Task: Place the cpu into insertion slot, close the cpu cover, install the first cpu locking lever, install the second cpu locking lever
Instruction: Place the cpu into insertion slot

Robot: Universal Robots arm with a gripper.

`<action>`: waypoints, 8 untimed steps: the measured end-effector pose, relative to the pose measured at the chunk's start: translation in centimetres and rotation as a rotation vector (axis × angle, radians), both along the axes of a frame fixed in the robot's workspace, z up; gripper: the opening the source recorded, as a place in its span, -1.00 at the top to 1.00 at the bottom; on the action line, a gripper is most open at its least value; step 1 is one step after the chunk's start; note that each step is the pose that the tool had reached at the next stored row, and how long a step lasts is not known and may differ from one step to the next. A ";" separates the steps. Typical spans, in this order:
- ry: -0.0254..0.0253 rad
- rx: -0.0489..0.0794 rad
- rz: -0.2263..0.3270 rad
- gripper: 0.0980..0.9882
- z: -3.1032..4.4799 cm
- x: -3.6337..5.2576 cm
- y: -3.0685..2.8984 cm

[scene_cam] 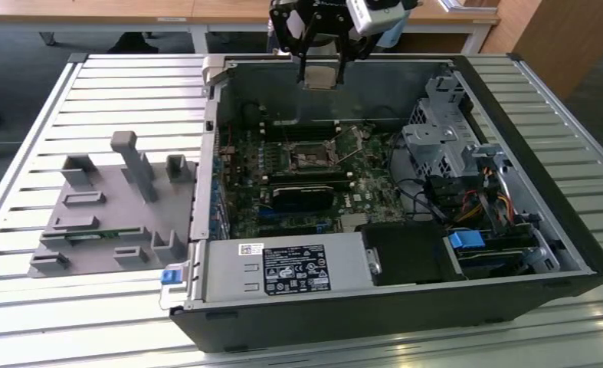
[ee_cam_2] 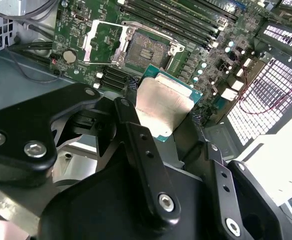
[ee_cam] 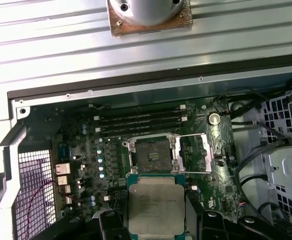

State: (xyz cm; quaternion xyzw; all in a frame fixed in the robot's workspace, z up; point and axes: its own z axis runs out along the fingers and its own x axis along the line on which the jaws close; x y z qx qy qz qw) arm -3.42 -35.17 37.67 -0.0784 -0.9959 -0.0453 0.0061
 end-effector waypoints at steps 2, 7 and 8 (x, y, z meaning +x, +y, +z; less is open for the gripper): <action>0.0000 0.000 -0.005 0.00 0.00 0.00 0.00; 0.0000 0.000 -0.019 0.00 -0.02 -0.01 0.00; 0.0000 0.000 -0.021 0.00 -0.01 -0.01 0.00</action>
